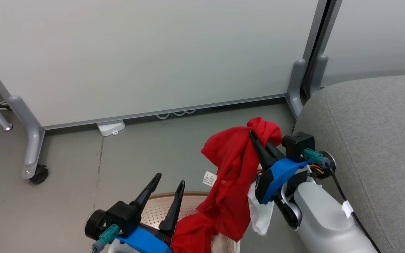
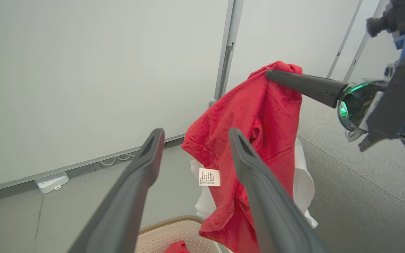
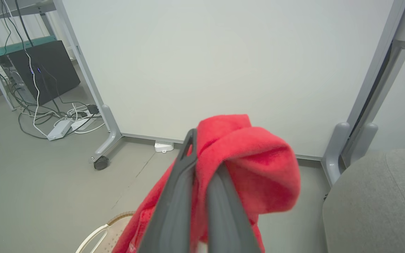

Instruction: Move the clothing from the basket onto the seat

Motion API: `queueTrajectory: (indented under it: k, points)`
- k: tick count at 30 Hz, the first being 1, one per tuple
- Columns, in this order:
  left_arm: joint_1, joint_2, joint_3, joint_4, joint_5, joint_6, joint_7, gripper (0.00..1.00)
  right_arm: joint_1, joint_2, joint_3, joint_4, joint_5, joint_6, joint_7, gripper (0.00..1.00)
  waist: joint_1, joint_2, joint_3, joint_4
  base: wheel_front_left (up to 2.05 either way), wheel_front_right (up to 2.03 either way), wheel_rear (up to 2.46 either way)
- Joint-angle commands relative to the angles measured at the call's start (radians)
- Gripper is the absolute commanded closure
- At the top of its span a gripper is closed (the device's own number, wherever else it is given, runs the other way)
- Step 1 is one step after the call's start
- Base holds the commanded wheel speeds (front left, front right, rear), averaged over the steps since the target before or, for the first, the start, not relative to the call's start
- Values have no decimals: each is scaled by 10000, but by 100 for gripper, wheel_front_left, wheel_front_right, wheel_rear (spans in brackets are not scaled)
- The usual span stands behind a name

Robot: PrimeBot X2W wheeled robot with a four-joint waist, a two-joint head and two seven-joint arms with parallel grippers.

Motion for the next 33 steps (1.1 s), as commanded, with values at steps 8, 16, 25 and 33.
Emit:
queueTrajectory:
  k: [8,16,25,33]
  points:
    - [486,-346,671,150,695,-451,-30,0,355,-9,-209,-426,-276,-7,62,100,0,0,-21,-37,0,0,0]
    - [565,-545,981,271,1018,-690,-30,0,527,-9,-405,-622,-409,-7,195,100,0,0,-67,-90,0,0,0]
    - [592,-662,1232,290,1296,-857,-30,0,665,-9,-521,-928,-532,-7,370,100,0,0,57,-404,0,0,0]
    - [458,-756,1295,214,1427,-896,-30,0,694,-9,-557,-1153,-626,-7,453,100,0,0,157,-1367,0,0,0]
